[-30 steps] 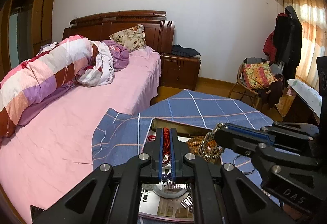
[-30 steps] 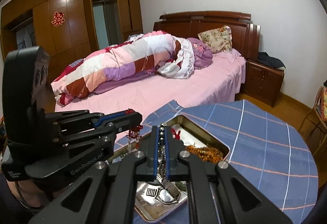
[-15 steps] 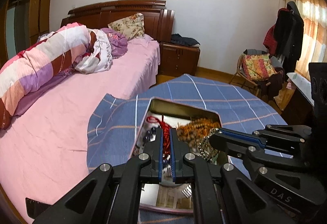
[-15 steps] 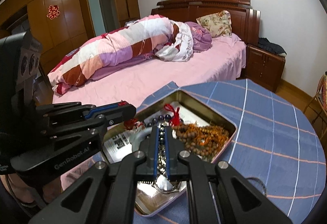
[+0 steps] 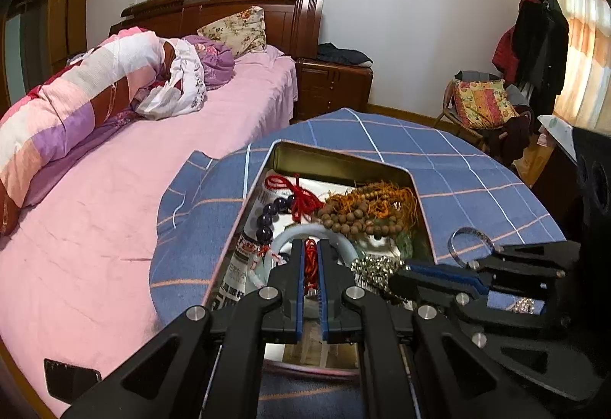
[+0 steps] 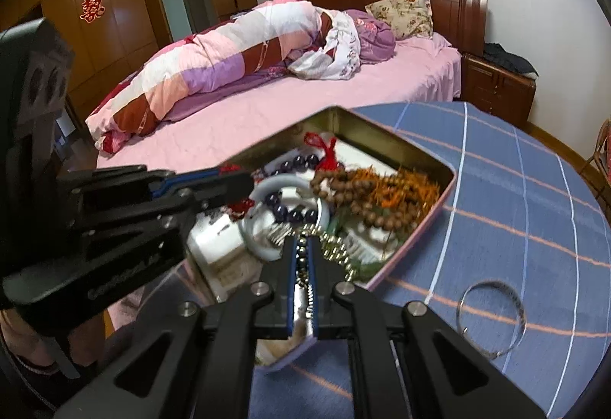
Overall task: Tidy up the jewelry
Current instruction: 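Lower the red cord and gold chain into the tin and open both tools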
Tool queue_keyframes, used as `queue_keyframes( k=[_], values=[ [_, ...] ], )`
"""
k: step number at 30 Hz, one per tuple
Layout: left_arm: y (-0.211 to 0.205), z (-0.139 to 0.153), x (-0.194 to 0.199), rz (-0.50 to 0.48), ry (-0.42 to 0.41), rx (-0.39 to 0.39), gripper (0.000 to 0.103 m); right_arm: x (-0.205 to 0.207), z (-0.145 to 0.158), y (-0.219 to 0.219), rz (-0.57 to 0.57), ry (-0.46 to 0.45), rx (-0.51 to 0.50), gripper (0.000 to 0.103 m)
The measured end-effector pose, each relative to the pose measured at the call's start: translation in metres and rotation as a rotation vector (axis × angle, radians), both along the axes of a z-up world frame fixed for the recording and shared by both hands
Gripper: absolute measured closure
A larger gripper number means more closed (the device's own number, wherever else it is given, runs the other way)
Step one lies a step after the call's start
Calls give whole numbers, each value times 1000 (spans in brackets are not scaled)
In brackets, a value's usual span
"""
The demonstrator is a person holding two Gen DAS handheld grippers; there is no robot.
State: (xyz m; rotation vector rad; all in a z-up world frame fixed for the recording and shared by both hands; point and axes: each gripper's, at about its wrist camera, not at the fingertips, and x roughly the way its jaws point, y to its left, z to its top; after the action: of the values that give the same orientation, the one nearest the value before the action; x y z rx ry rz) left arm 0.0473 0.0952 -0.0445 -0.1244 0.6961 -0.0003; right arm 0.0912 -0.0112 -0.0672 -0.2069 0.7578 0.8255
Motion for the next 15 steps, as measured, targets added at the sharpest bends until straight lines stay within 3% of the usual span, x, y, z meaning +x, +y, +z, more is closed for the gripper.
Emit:
queue_keyframes(
  k=[15],
  values=[
    [1, -8, 0, -2, 24, 13, 98, -8, -7, 0, 9, 9, -18, 95]
  ],
)
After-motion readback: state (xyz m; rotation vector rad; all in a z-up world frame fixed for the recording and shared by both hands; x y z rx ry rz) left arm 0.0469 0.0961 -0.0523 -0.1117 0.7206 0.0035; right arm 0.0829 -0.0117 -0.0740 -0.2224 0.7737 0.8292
